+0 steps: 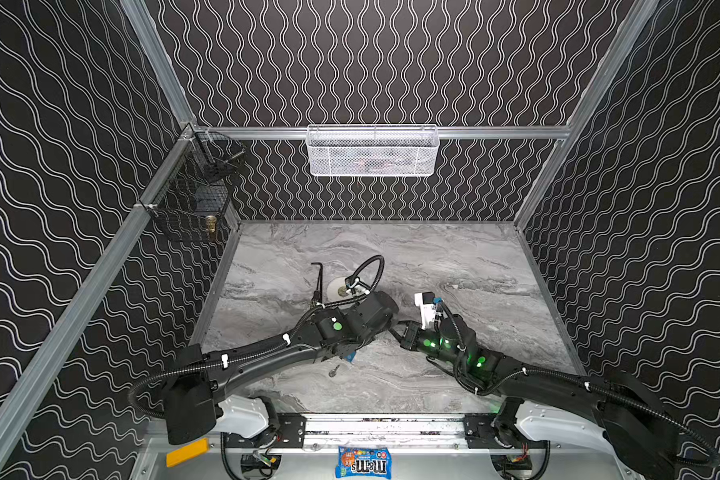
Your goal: Unlock with the key
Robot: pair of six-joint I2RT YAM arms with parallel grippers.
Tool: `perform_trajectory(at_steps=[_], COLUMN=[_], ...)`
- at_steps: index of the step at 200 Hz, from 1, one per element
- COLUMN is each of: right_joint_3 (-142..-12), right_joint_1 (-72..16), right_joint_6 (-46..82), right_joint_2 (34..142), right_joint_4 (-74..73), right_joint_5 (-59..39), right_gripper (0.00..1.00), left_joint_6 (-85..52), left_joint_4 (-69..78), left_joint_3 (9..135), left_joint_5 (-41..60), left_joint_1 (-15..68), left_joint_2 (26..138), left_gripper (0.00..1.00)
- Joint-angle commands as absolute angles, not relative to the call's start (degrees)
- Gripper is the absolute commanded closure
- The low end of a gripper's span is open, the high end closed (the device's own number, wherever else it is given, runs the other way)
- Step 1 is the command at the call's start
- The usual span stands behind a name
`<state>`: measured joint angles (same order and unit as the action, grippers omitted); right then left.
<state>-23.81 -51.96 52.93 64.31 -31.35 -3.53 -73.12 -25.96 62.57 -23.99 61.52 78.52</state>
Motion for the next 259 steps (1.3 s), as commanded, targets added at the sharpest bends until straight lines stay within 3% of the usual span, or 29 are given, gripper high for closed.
perform_trajectory(at_steps=[1,215,259], right_joint_3=[-25.38,-24.61,-24.18], right_joint_1=[-51.96,-53.17,-53.13], right_joint_6=[51.21,40.67,39.80], right_joint_2=[64.07,59.85,56.81], right_joint_4=[-32.76,-33.13,-29.74], right_joint_5=[0.33,4.61,1.16], right_gripper=[1.00,1.00,0.85], left_joint_6=[-71.84,-75.61,-74.36], left_joint_4=[-27.46,-25.04,-25.39], left_joint_3=[63.62,61.64,63.12], left_joint_5=[-20.76,-16.59,-21.01], left_joint_1=[63.17,64.78,63.91], left_joint_2=[78.75,76.81,76.73], left_gripper=[1.00,1.00,1.00])
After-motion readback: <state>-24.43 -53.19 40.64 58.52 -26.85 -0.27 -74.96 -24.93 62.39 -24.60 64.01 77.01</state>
